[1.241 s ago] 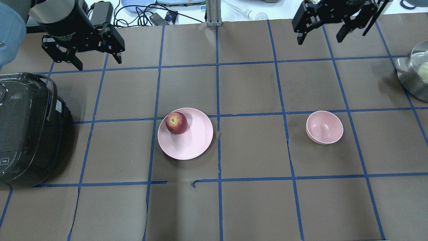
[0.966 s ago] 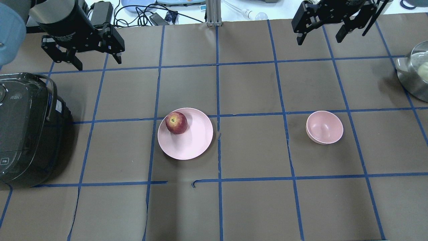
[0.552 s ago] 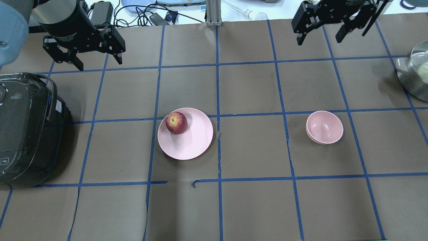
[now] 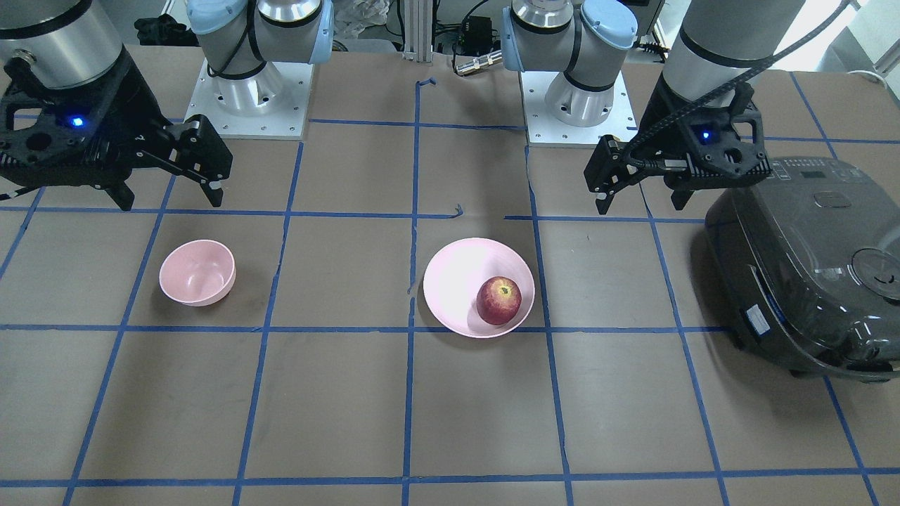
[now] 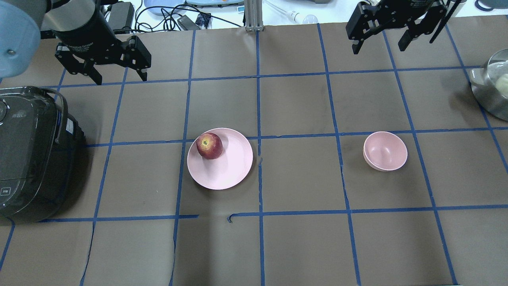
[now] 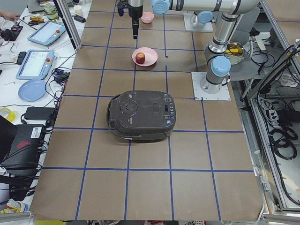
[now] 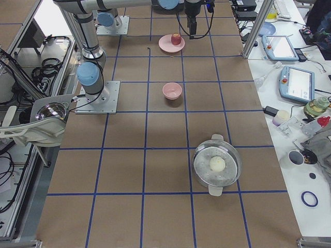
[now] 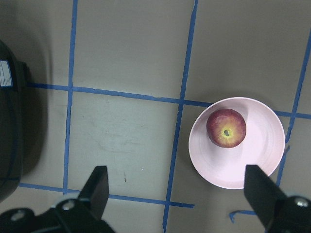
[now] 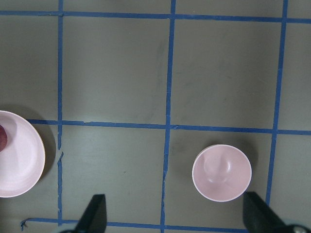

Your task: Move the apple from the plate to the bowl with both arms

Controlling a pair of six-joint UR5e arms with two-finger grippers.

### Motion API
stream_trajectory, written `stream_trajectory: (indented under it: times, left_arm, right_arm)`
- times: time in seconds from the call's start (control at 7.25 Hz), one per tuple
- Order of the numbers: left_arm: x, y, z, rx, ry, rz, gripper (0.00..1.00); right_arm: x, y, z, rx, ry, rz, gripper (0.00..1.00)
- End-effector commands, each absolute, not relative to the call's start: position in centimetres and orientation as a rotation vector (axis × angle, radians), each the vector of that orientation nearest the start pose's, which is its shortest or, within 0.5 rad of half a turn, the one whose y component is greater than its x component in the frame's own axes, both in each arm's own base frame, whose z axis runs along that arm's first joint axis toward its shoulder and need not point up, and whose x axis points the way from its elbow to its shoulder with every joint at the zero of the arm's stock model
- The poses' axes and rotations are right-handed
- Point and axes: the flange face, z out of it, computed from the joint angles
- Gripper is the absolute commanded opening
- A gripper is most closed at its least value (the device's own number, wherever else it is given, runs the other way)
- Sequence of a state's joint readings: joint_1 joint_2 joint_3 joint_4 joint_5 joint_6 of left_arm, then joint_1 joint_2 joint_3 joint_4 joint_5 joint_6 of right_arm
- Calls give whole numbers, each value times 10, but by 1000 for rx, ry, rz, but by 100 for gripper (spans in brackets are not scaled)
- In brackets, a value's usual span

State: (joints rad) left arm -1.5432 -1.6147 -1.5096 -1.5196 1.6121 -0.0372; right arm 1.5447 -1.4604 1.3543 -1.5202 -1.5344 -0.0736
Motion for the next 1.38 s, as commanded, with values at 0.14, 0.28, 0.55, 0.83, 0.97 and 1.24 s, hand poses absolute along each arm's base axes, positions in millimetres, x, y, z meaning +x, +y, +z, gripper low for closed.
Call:
stream_trajectory:
  times: [0.14,0.28,0.55,0.83,0.97,1.24]
  left_arm:
    - [-122,-526,499,-9,3038,-118,100]
    - [-125,-525,500,-15,3043,-122,100]
    - [-128,-522,504,-16,3066,-128,100]
    - [-127,-525,494,-11,3070,-102,100]
    - [-132,-525,492,-20,3118,-101,100]
    - [-135,-528,469,-43,3128,-37,100]
  right_arm:
    - [123,-545,532,-75,3105,-89,100]
    - [123,-545,532,-75,3105,-89,100]
    - [123,-545,532,-75,3107,-88,100]
    - [123,-545,533,-75,3107,-91,100]
    - [123,-545,533,-73,3105,-91,100]
    - [122,-545,532,-83,3110,-88,100]
